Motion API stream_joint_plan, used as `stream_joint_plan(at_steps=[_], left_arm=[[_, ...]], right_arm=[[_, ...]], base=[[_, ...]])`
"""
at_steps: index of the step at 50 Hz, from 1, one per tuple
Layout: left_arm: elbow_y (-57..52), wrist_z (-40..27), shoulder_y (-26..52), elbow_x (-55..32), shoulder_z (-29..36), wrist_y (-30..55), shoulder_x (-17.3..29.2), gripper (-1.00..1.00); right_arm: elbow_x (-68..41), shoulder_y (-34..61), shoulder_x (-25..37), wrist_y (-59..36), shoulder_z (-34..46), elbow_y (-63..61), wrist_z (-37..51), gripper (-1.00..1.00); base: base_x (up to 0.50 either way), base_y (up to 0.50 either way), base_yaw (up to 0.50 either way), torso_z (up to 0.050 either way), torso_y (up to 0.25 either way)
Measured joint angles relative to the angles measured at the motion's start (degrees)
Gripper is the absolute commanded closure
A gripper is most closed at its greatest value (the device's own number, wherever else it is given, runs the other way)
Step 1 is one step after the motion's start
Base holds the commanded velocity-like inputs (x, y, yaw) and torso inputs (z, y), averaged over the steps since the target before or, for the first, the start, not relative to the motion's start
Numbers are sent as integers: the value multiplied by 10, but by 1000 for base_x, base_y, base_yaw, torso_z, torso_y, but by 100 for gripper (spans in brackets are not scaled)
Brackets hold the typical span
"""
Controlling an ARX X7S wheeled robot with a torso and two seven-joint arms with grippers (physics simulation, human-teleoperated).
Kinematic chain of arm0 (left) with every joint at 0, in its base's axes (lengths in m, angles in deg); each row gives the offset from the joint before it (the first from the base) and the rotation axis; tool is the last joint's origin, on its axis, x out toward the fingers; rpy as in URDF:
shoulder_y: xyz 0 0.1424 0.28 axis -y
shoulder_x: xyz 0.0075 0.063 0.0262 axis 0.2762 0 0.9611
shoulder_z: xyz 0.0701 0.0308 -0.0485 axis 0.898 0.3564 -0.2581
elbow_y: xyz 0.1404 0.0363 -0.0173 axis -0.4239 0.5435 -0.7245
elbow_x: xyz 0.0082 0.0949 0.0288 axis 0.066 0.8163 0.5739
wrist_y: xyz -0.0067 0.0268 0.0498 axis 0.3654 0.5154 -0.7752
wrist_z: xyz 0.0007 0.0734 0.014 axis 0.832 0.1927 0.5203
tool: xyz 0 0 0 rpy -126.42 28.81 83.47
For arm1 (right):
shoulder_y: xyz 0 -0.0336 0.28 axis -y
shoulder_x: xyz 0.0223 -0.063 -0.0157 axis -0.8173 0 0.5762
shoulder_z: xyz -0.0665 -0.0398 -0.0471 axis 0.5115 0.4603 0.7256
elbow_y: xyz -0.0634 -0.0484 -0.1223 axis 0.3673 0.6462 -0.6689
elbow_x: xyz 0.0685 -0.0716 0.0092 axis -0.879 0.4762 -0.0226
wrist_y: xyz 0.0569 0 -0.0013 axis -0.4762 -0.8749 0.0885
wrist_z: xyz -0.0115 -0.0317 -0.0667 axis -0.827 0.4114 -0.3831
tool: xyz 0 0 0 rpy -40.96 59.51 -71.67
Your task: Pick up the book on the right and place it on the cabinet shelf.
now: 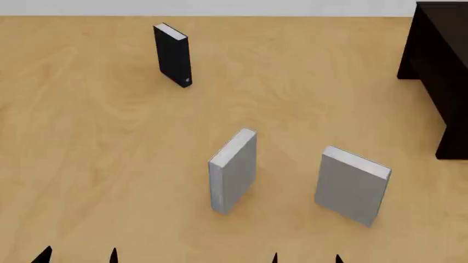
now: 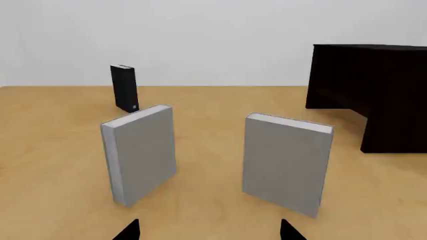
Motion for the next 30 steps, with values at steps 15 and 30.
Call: stream_joint_plan(at_steps=[15, 30], left_arm=[[-5, -21, -1, -19, 22, 2, 21, -100], [-47, -38, -12, -34, 39, 31, 39, -100]], right_arm=[[-22, 0, 23, 1, 27, -2, 30, -100], [-32, -9, 40, -14, 45, -36, 52, -100]], base=[[0, 0, 0, 0, 0], [0, 0, 0, 0, 0]])
